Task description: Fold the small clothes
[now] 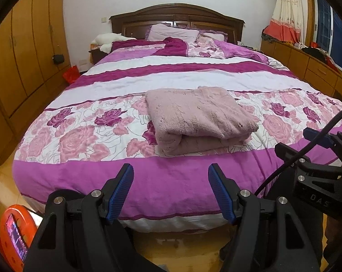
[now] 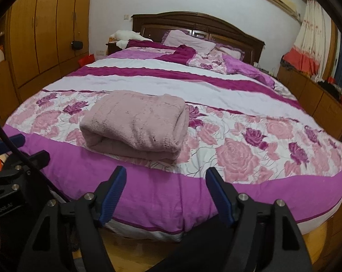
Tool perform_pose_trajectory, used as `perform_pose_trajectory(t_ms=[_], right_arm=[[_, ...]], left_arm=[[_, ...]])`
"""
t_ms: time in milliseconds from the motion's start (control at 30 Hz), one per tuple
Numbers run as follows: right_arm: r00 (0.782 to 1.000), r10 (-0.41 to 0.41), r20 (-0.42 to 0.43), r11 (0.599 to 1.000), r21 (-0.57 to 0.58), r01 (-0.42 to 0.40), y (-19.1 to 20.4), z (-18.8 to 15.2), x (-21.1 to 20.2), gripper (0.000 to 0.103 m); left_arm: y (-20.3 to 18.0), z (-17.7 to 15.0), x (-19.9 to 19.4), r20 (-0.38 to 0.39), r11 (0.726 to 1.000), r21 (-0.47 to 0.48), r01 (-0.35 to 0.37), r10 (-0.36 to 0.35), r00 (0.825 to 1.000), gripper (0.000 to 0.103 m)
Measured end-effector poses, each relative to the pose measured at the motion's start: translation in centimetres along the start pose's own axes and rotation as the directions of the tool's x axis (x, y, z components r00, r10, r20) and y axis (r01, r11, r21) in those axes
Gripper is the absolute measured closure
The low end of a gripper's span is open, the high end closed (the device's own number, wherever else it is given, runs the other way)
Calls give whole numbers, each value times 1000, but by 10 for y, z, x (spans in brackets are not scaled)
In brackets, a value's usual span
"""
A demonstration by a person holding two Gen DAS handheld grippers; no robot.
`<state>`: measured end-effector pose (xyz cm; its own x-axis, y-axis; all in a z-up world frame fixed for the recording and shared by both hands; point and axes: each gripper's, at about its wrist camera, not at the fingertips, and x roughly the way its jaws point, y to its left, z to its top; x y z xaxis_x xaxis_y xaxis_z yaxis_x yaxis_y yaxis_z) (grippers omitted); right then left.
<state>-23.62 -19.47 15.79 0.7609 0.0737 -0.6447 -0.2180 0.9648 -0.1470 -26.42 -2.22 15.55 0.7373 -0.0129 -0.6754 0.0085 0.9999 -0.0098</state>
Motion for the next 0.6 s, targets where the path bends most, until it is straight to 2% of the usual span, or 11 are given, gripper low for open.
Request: perform_pose_trajectory(t_ms=[600], right_arm=[[1000,4,-8,1000,-19,-4,4,-5,4,27]], left_arm=[[1,-1,3,-13,1000,-4,3,-3,1000,57]])
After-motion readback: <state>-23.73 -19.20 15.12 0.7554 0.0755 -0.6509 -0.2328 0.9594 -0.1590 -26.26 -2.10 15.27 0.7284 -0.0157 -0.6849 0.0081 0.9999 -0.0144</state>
